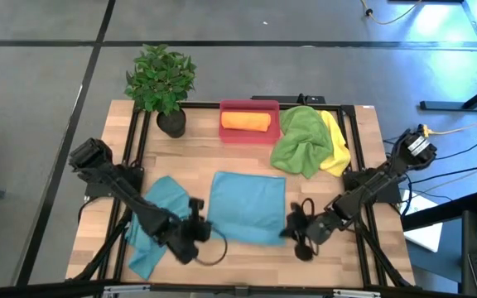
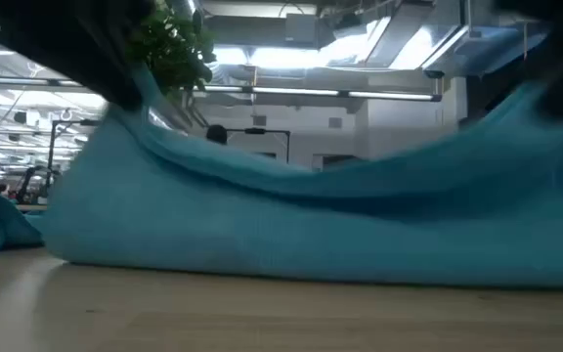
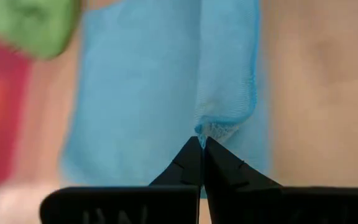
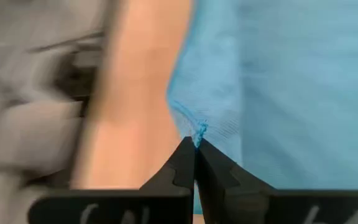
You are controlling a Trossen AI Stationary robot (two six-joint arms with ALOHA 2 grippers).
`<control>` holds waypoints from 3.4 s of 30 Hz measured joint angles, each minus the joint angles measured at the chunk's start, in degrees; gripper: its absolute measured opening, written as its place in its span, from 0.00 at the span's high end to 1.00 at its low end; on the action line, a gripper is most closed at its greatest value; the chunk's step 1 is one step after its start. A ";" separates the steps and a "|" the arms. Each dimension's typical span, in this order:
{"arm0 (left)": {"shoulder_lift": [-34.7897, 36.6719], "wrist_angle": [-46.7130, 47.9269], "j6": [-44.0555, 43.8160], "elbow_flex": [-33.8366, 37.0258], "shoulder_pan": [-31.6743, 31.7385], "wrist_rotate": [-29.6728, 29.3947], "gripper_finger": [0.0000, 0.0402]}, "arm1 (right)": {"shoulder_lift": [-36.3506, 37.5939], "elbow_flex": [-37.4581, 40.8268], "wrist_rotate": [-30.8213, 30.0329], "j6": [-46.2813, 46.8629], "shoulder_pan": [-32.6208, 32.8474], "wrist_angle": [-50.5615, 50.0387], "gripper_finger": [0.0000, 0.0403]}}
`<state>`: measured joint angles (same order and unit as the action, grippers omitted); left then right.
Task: Roll microfiber towels into tight, uniform cylinder then place into a basket
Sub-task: Fold the right blue towel
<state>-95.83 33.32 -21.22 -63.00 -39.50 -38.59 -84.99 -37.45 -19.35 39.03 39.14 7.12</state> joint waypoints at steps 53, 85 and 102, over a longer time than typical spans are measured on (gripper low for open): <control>-1.52 -19.28 14.35 12.59 31.31 13.23 1.00 | 0.74 7.01 -20.95 31.69 -6.23 -25.25 0.98; -2.99 -17.47 10.30 12.68 26.37 -13.18 1.00 | 0.70 12.82 -32.07 16.36 -9.03 -6.77 0.98; -2.95 -18.96 8.09 12.68 35.21 -1.39 0.87 | 0.77 14.12 -31.85 21.51 -12.34 -10.91 0.95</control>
<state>-98.78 14.35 -13.13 -50.33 -4.29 -39.98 -84.23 -23.33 -51.20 60.54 26.80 -3.79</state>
